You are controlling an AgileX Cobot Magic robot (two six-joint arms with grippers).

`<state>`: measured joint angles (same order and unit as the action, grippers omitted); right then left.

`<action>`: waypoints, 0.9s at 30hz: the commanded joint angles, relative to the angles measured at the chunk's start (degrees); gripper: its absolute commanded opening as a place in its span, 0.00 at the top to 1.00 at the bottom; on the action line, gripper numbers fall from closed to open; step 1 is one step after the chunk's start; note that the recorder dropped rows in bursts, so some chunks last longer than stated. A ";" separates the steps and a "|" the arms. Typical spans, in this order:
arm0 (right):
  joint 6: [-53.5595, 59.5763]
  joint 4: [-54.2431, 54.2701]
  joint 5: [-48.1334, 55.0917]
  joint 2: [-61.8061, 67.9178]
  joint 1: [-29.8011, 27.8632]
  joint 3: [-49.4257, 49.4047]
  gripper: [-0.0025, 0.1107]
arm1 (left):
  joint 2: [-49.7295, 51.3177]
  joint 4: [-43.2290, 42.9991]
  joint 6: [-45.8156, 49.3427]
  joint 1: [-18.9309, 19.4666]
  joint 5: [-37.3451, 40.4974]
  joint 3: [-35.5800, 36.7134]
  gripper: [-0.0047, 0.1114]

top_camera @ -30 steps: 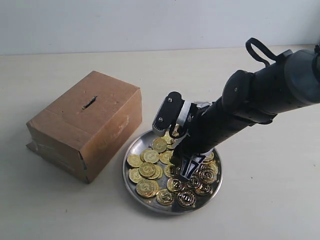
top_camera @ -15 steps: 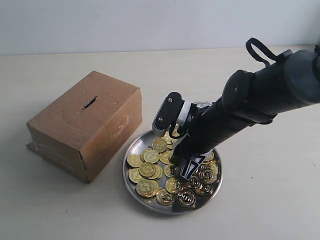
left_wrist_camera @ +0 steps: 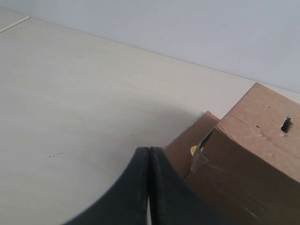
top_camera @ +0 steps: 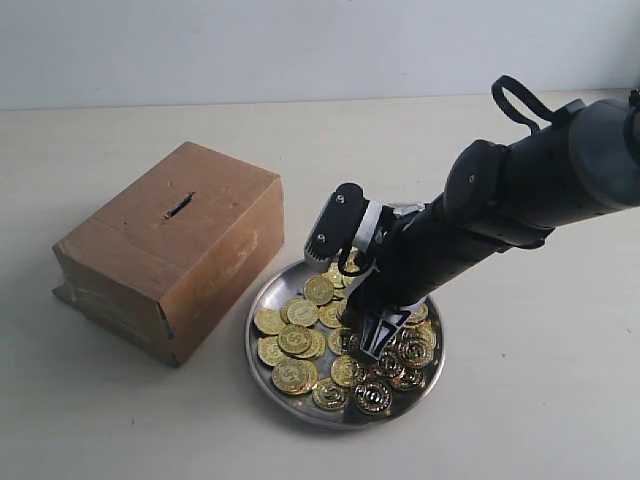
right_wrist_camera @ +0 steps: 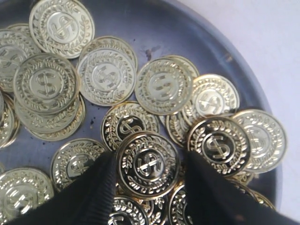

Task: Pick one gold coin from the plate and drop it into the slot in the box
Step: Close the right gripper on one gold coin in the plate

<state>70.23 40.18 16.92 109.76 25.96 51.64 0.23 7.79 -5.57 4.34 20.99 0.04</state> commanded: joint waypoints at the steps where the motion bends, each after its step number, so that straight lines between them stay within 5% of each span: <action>1: 0.16 0.30 -0.19 0.11 0.05 0.31 0.53 | -0.23 0.48 -0.36 -0.46 -0.57 -0.04 0.96; 27: 0.73 2.71 0.90 0.49 0.05 0.31 0.54 | -0.23 0.48 -0.36 -0.46 -0.57 -0.04 0.96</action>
<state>70.51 42.33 17.42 109.76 25.96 51.64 0.23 7.79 -5.57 4.34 20.99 0.04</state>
